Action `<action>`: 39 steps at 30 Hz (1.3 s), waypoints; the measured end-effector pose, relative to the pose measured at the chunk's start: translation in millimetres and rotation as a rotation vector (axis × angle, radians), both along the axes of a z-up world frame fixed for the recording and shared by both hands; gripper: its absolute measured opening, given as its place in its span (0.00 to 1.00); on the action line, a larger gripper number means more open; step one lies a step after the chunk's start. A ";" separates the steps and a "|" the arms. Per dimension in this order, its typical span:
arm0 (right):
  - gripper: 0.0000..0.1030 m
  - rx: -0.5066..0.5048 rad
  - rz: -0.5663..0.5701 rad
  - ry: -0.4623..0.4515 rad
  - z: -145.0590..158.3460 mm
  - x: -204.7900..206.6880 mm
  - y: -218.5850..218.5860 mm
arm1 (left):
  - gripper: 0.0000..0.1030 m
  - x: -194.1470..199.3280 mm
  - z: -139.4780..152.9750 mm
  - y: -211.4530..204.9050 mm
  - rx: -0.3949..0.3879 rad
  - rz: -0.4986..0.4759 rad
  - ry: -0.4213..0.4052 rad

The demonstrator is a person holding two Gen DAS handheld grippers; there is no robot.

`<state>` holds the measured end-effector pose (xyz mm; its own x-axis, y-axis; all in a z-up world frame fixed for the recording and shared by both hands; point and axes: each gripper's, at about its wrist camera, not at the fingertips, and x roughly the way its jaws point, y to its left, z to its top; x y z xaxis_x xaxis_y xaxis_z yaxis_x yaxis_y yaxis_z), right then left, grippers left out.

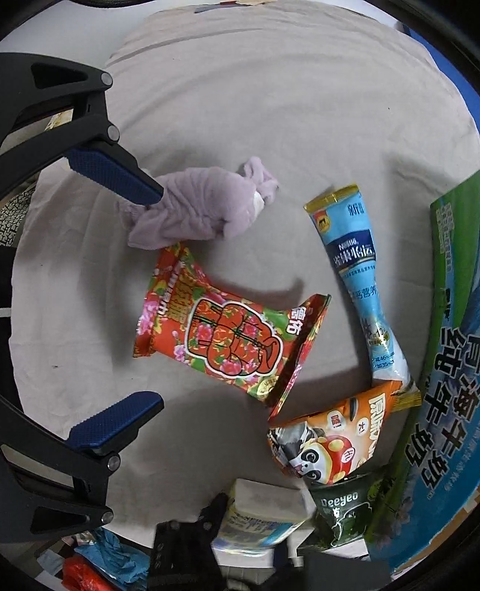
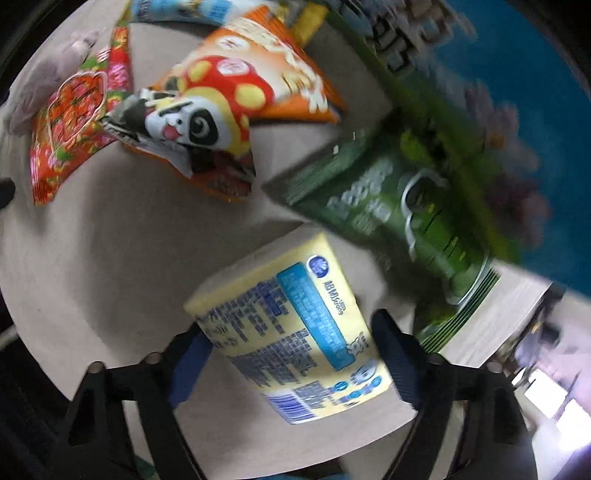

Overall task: Organize soft objects
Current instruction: 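Grasp the red-orange snack bag with left tool while right tool grasps the yellow milk carton, then carry both items into the cardboard box and open both tools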

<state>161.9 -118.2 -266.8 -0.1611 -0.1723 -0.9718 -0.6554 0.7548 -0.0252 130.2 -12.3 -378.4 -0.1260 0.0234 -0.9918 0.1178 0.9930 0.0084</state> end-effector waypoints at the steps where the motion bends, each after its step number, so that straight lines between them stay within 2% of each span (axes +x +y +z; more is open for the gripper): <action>1: 0.78 0.025 -0.054 0.024 -0.6 -0.6 -5.9 | 1.00 2.8 -2.9 -0.8 -0.002 -0.004 0.000; 5: 0.74 0.135 -0.388 0.143 -6.4 1.9 -38.1 | 1.00 15.2 -16.7 -4.7 -0.002 -0.027 0.003; 8: 0.75 0.207 -0.608 0.167 -12.6 -2.3 -59.2 | 0.99 25.3 -30.6 -9.8 0.023 -0.063 -0.002; 11: 0.75 0.205 -0.702 0.140 -28.5 -14.5 -71.2 | 0.90 37.2 -40.0 -22.9 0.050 -0.110 0.000; 14: 0.74 0.189 -0.778 0.118 -49.6 -20.8 -72.3 | 0.69 48.8 -53.4 -38.2 0.082 -0.154 0.011; 16: 0.71 0.179 -0.817 0.090 -56.3 -21.1 -73.4 | 0.63 52.5 -55.4 -40.1 0.059 -0.141 0.008; 18: 0.70 0.162 -0.843 0.075 -61.0 -29.8 -74.9 | 0.50 55.3 -59.5 -45.9 0.032 -0.131 0.017; 21: 0.70 0.149 -0.862 0.072 -69.8 -40.6 -74.6 | 0.48 57.9 -61.8 -51.6 0.019 -0.111 0.014; 24: 0.71 0.119 -0.841 0.072 -84.0 -47.9 -61.9 | 0.45 43.1 -61.0 -47.3 0.020 -0.091 -0.007; 27: 0.64 0.062 -0.793 0.035 -91.0 -58.4 -57.3 | 0.43 19.3 -47.2 -38.2 0.036 -0.075 -0.029; 33: 0.64 0.089 -0.811 0.038 -97.6 -81.8 -66.4 | 0.43 0.1 -20.3 -44.6 0.049 -0.054 -0.088; 37: 0.64 0.121 -0.827 0.011 -93.2 -103.3 -81.5 | 0.43 -11.6 6.3 -50.6 0.018 -0.031 -0.114; 39: 0.64 0.149 -0.831 -0.013 -81.6 -112.1 -91.7 | 0.43 -15.2 25.1 -53.7 -0.006 -0.020 -0.138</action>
<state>49.8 -209.9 -348.4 -0.1674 0.1278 -0.9776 0.1138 0.9874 0.1096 115.0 -66.1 -353.3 0.0125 0.0184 -0.9998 0.1357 0.9906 0.0199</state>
